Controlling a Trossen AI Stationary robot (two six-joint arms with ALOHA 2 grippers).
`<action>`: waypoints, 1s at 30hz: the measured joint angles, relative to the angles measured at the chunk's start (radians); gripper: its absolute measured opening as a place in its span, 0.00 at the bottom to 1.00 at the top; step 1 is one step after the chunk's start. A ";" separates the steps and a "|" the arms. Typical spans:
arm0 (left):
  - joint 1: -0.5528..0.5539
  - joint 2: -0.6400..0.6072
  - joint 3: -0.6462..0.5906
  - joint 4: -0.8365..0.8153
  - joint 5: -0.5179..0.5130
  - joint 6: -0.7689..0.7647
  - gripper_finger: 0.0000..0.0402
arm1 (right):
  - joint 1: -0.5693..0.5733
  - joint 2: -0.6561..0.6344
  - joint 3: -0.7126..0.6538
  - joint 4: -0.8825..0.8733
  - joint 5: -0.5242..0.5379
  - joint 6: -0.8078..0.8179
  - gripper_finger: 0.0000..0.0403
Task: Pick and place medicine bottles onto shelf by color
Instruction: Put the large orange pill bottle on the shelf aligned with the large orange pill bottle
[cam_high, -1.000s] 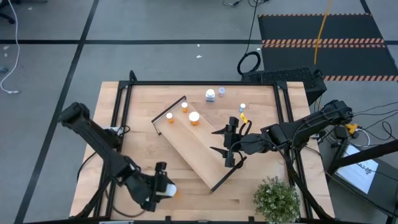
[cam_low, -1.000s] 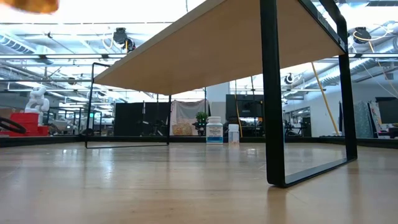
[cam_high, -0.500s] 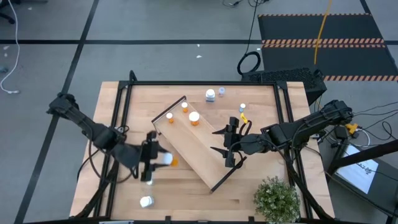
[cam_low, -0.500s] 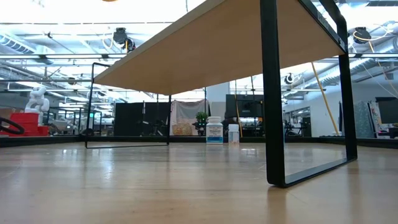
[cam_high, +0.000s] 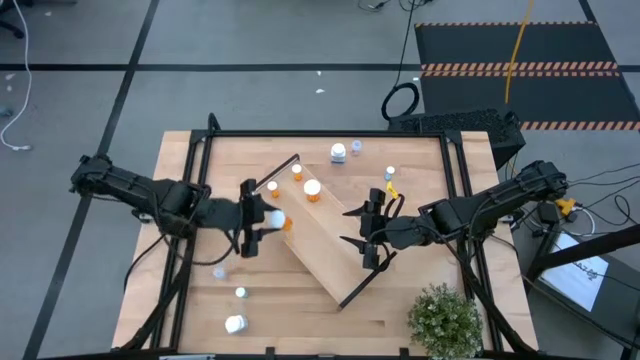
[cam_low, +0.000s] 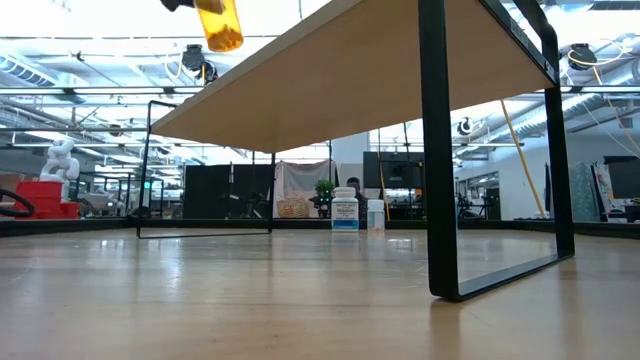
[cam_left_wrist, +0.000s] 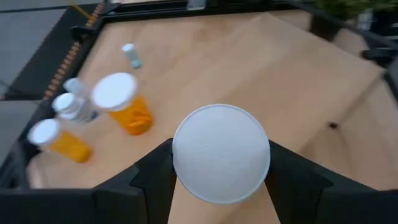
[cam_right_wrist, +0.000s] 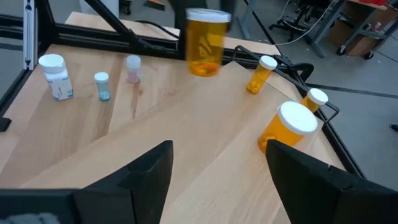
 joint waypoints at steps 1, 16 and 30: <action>0.019 0.000 0.000 0.000 0.000 0.010 0.54 | 0.000 -0.001 -0.007 0.004 0.000 0.000 0.63; 0.244 0.070 0.000 -0.017 0.131 0.002 0.53 | -0.014 0.000 -0.046 0.043 0.003 -0.005 0.63; 0.263 0.160 0.001 -0.018 0.193 -0.007 0.55 | -0.014 0.000 -0.046 0.054 0.003 -0.008 0.63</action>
